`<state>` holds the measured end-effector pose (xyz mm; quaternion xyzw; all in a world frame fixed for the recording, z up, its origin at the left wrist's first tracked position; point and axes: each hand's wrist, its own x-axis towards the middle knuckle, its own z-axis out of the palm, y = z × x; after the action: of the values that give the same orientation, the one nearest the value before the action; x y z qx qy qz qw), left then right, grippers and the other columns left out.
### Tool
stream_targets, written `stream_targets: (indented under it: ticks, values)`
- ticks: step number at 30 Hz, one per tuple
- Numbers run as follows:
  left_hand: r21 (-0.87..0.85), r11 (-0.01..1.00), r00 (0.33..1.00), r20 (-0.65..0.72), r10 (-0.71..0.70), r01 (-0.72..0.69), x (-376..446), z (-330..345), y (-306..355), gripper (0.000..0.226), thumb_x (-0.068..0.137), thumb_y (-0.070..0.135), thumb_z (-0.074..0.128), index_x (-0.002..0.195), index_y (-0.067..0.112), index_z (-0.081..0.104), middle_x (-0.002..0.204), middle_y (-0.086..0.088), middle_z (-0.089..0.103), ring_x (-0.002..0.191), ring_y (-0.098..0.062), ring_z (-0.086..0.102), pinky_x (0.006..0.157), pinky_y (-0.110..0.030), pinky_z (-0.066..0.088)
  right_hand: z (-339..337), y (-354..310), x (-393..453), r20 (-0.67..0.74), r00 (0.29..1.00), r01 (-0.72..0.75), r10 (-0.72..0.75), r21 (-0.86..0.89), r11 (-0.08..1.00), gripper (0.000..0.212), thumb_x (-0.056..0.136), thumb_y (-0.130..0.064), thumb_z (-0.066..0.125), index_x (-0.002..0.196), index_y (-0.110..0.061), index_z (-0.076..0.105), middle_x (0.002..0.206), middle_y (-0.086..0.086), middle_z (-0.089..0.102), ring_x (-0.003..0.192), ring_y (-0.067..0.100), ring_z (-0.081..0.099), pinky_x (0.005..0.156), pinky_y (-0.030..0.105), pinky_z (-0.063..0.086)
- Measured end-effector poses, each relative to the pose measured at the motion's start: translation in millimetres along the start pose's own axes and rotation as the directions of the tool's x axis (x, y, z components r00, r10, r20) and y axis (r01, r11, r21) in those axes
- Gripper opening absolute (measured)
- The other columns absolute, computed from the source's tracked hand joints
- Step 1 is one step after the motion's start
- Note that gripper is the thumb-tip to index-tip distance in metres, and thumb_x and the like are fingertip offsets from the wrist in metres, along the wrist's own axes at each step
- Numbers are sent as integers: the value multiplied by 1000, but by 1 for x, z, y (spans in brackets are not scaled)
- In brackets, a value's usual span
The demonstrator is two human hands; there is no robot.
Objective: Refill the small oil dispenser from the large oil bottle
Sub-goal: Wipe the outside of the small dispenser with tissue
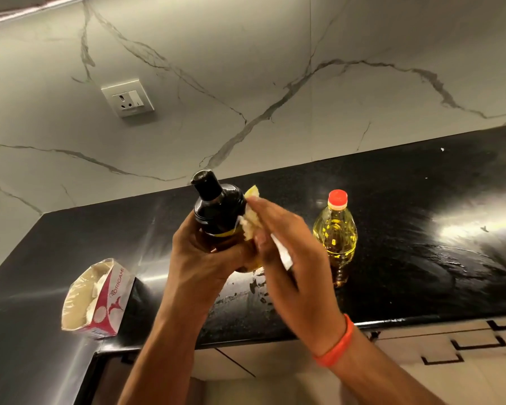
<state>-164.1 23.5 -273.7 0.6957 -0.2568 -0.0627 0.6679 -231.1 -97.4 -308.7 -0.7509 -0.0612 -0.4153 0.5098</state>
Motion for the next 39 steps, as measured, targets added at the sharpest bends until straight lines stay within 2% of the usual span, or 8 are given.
stream_targets:
  ticks: [4,10,14,17,21,26,35,39]
  values:
    - [-29,1000,1000,-2,7,-7,-2,2,3,58,49,36,95,102,35,72,104,1,77,101,-23,74,86,-40,61,-13,22,22,32,983,-183,181,194,964,28,100,-15,60,126,-7,69,119,2,73,115,14,68,94,42,58]
    - [-90,996,998,55,-10,15,-5,5,5,73,48,56,95,112,34,70,108,3,77,104,-21,74,78,-24,60,-22,36,35,193,909,-415,369,353,839,15,89,-32,73,102,-38,78,117,-2,69,107,34,66,93,59,54]
    - [-98,995,998,47,39,-35,-2,4,8,58,53,51,95,106,41,73,107,8,77,98,-15,76,74,-23,61,-26,42,23,260,885,-465,386,466,753,21,94,-8,67,113,-7,75,99,-6,75,90,2,70,77,19,56]
    - [-70,996,998,26,54,-52,0,2,8,52,54,46,95,101,47,74,103,11,78,94,-10,76,73,-20,60,-26,37,10,235,901,-434,365,497,751,23,90,-3,68,112,1,72,96,-1,78,87,3,71,75,16,54]
    - [-76,997,1000,10,23,-22,0,2,2,56,50,54,95,101,45,74,104,5,78,96,-17,76,75,-23,60,-27,29,8,138,960,-279,244,389,878,23,88,5,70,111,1,71,107,5,76,100,13,73,87,22,57]
    - [-104,994,998,62,30,-24,-4,10,3,55,57,26,95,107,36,74,105,-2,77,97,-22,76,75,-26,61,-29,34,26,104,977,-212,188,338,917,29,93,3,66,121,-6,68,114,3,73,109,20,70,92,34,58]
    - [-80,995,994,88,59,-52,-3,9,14,54,51,57,93,101,50,73,102,8,77,96,-12,75,74,-20,59,-16,50,3,359,774,-620,522,596,510,26,100,-22,53,112,-12,74,100,6,75,94,17,69,82,31,55]
    - [-61,996,995,66,70,-66,-3,12,12,52,46,46,97,94,49,75,97,12,78,90,-7,75,70,-17,59,-11,50,-1,408,746,-639,526,660,394,40,100,-30,49,123,-3,66,115,22,70,104,28,67,86,41,58]
